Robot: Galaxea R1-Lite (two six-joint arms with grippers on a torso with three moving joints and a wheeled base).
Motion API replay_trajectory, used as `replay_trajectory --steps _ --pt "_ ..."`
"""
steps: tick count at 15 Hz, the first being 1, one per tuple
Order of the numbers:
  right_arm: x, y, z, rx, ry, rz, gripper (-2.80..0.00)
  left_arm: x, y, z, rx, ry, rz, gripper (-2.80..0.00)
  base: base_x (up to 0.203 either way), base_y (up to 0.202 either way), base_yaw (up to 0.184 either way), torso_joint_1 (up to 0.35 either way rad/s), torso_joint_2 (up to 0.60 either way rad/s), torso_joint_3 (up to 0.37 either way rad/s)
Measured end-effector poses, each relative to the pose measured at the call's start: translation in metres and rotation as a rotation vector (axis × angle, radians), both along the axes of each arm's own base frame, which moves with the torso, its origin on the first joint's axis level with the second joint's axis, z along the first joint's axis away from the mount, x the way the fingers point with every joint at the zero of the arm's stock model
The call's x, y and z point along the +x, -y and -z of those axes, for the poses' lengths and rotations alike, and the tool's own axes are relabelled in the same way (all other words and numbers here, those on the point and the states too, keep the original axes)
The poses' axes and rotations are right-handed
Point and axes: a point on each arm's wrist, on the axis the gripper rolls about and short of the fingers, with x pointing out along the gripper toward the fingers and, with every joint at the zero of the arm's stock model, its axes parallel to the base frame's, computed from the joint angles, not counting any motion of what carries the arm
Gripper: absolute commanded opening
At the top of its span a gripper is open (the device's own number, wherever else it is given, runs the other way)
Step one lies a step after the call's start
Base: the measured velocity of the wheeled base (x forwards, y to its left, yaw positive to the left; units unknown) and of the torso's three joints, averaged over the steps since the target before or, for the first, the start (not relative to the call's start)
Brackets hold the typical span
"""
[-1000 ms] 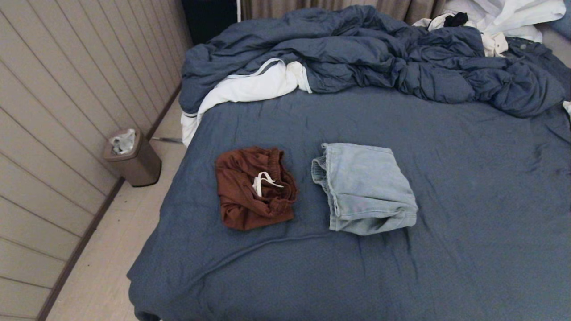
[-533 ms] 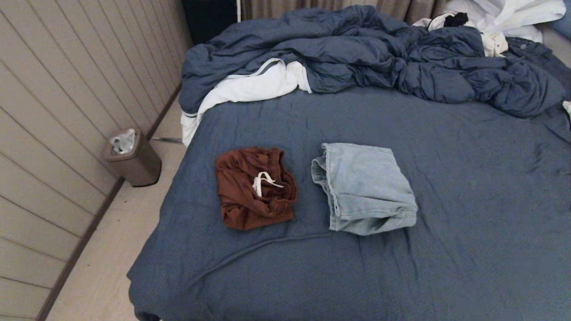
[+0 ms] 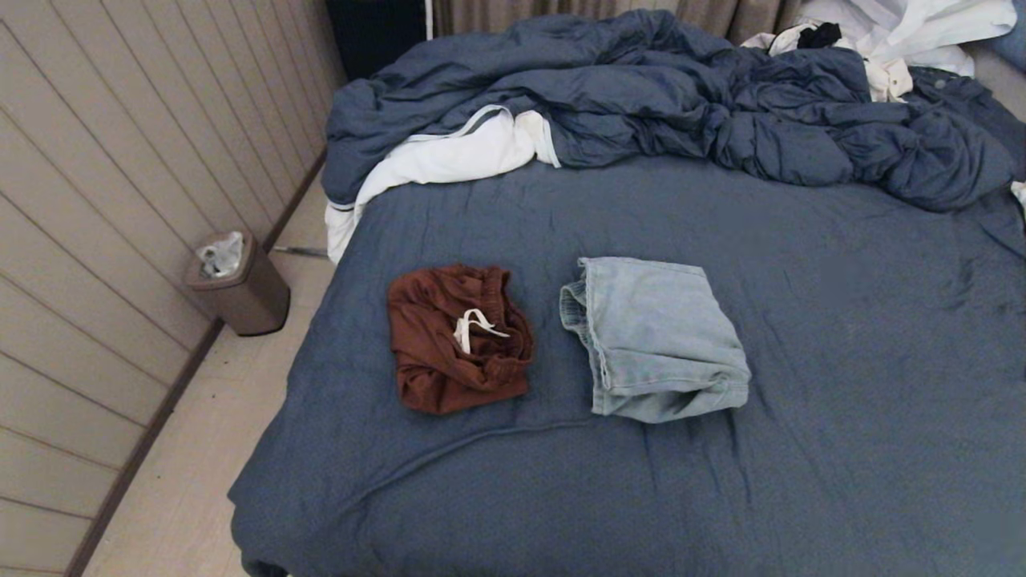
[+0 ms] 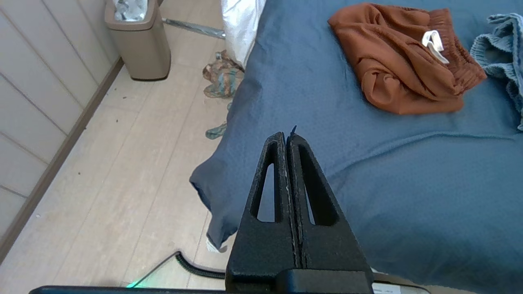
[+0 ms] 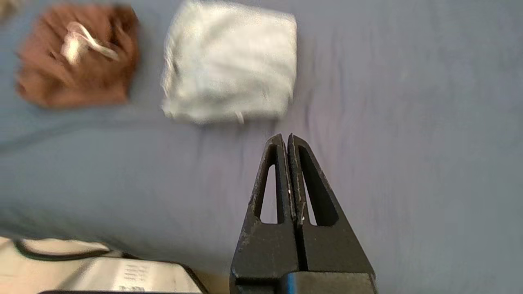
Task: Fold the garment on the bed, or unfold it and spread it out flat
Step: Unford the blue shorts
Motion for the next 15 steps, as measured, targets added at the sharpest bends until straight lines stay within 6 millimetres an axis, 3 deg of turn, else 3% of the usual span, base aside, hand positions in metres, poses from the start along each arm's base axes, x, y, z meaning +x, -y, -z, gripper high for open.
replay_trajectory --steps 3,7,9,11,15 --pt "0.040 -0.002 -0.059 0.000 -0.079 -0.026 -2.80 0.000 0.000 0.000 0.000 0.000 0.000 -2.80 0.000 0.000 0.000 0.000 0.00 0.000" --pt "0.141 -0.013 -0.101 0.016 -0.272 -0.060 -2.80 0.000 0.000 0.000 0.001 -0.001 -0.001 -2.80 0.000 0.000 0.000 0.000 0.00 0.000" --pt "0.200 -0.025 -0.101 0.024 -0.390 -0.084 -2.80 0.000 0.000 0.000 0.001 0.000 0.001 -2.80 0.000 0.000 0.000 0.000 0.00 0.000" --pt "0.257 -0.043 -0.087 0.018 -0.519 -0.114 -2.80 0.000 0.000 0.000 0.001 0.000 0.000 -2.80 0.000 0.000 0.000 0.000 0.00 0.000" --pt "0.334 -0.092 -0.044 -0.047 -0.712 -0.149 -2.80 0.000 0.000 0.000 -0.001 0.000 0.000 -2.80 0.000 0.000 0.000 0.000 0.00 0.000"
